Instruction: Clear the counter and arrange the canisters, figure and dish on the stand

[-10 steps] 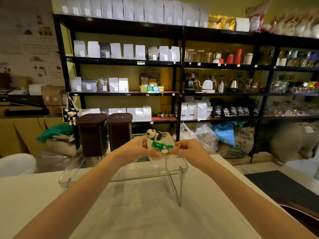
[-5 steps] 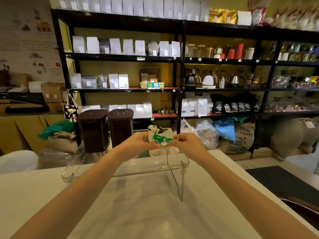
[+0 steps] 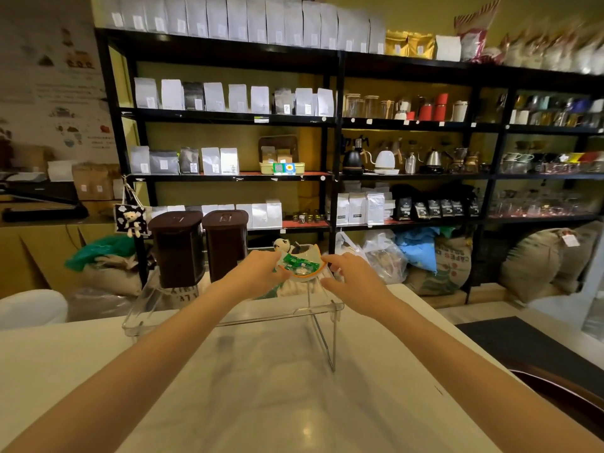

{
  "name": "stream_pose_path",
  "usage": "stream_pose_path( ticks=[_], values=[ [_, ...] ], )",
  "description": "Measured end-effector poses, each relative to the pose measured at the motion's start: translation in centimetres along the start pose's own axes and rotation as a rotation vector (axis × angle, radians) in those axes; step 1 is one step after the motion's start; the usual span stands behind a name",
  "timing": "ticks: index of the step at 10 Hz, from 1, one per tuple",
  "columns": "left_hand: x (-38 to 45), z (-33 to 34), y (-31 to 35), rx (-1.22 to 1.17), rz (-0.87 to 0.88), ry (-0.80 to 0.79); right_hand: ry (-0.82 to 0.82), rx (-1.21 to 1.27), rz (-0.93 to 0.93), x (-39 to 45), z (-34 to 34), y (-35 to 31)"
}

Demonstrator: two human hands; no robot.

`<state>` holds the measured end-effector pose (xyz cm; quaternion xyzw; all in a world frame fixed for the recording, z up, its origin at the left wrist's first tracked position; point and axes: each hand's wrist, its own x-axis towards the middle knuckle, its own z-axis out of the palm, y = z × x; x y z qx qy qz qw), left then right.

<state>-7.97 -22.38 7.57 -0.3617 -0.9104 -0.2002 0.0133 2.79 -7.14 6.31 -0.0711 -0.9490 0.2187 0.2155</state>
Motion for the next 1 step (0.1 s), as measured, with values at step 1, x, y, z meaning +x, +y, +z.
stream_pose_path(
  ticks=[1],
  values=[
    [-1.17, -0.31, 0.84, 0.177, 0.016, 0.058, -0.057, -0.15, -0.066, -2.42, -0.96, -0.27]
  ],
)
